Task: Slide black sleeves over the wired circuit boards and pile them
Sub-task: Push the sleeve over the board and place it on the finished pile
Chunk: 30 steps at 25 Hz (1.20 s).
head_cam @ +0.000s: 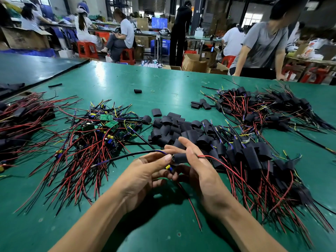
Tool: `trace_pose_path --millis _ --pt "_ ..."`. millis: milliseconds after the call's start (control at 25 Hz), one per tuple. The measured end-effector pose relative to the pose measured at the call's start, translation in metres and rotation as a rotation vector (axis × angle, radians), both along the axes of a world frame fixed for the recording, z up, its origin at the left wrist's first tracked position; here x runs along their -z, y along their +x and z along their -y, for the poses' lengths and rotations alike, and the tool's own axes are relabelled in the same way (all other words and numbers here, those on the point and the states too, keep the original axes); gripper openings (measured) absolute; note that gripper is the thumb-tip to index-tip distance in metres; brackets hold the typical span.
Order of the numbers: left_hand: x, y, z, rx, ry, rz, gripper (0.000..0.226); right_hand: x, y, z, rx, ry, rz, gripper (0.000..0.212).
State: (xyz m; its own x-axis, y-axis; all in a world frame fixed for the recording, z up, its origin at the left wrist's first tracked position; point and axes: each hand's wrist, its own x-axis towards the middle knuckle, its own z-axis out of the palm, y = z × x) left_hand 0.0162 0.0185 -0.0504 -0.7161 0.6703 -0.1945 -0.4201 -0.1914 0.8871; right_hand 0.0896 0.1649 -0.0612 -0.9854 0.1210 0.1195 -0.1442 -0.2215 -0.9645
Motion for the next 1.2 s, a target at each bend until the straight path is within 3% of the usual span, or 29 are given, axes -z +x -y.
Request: trace_pose_path --millis 280,440,600,760,920,1200 --pt "-0.003 -0.002 0.003 0.056 0.005 0.009 0.037 0.007 -0.003 -0.004 0.086 0.040 0.059 0.042" --pt "-0.004 -0.005 0.004 -0.035 0.029 0.052 0.037 0.005 -0.001 -0.013 0.164 0.098 -0.029 0.033" --pt "-0.007 -0.007 0.007 -0.027 0.017 0.065 0.038 0.002 -0.001 -0.018 0.135 0.079 -0.087 0.045" --pt "-0.008 -0.007 0.007 -0.055 -0.008 0.061 0.032 0.001 -0.001 -0.016 0.117 0.096 -0.094 0.044" --pt "-0.011 -0.005 0.008 0.046 -0.086 0.090 0.022 0.001 0.000 -0.017 0.191 0.051 -0.075 0.042" --pt "-0.009 -0.003 0.007 0.034 -0.050 0.110 0.009 -0.004 0.004 -0.014 0.299 0.226 -0.066 0.044"
